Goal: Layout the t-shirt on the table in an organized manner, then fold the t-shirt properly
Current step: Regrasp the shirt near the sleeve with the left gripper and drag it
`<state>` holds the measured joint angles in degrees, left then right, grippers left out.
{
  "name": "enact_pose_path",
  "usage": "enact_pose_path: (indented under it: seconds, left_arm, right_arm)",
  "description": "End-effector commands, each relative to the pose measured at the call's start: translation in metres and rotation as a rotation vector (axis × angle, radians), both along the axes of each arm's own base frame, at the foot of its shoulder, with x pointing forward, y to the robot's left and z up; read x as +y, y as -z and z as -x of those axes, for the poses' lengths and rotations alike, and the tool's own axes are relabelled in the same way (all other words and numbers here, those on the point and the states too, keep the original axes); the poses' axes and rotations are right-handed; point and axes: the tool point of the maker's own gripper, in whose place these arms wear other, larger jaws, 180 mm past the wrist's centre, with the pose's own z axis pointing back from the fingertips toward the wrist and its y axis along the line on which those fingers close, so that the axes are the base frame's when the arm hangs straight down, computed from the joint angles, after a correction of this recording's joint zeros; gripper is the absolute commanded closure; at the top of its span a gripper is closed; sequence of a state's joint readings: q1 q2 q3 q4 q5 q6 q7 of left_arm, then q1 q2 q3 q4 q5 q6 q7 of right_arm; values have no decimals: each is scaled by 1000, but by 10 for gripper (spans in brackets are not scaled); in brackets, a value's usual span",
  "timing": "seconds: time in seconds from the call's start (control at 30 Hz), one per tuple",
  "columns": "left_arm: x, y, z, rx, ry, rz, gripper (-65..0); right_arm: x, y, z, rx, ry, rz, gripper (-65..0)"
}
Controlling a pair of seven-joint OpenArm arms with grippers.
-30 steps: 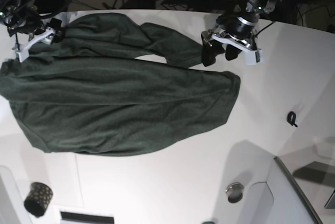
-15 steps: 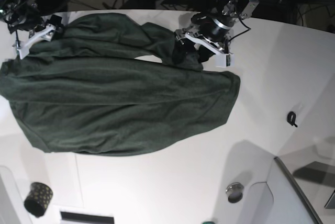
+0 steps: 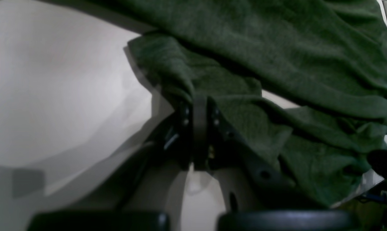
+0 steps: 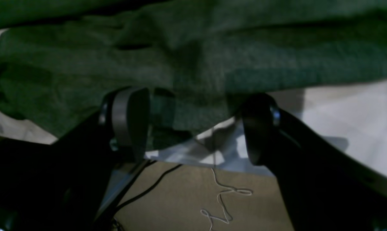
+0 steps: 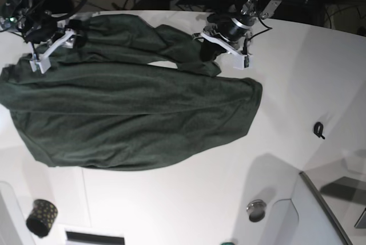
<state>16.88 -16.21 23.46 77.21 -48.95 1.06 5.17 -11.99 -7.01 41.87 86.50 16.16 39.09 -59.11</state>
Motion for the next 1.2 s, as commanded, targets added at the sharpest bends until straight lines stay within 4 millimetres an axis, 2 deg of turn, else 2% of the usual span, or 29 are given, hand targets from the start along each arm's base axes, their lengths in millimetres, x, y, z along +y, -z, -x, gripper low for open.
enact_pose_path:
  seconds: [0.0, 0.13, 0.2, 0.37, 0.5, 0.63, 0.83, 0.97, 1.07, 1.17]
  left_arm:
    - [-3, -9, -6, -35, -2, 17, 0]
    - [-2, -20, -4, -57, 2, 26, 0]
    - [-4, -31, -5, -81, 13, 35, 0]
    - [-3, -50, -6, -124, 37, 42, 0]
    - [-10, -61, -3, -143, 45, 63, 0]
    - [-12, -75, -4, -172, 63, 71, 0]
    - [-14, -114, -15, -270, 109, 83, 0]
    - [-18, -136, -20, -321, 131, 99, 0]
    - [-20, -145, -24, -345, 133, 108, 0]
    - [-20, -152, -36, -378, 131, 108, 0]
  right_arm:
    - [-1, -3, -1, -8, -21, 10, -410]
    - [-1, -3, -4, -13, -21, 9, -408]
    - [-1, -3, -4, -13, -21, 9, -386]
    - [0, -3, -4, -7, -25, 8, -224]
    - [-1, -3, -2, -4, -25, 9, 0]
    - [-2, -3, 2, 2, -26, 14, -8]
    - [-11, -14, 4, 1, -40, 60, -8]
    - [-24, -39, 2, 8, -73, 143, -8]
    - [-32, -59, -3, -10, -88, 204, -8]
    - [-39, -79, -20, -49, -94, 251, -8]
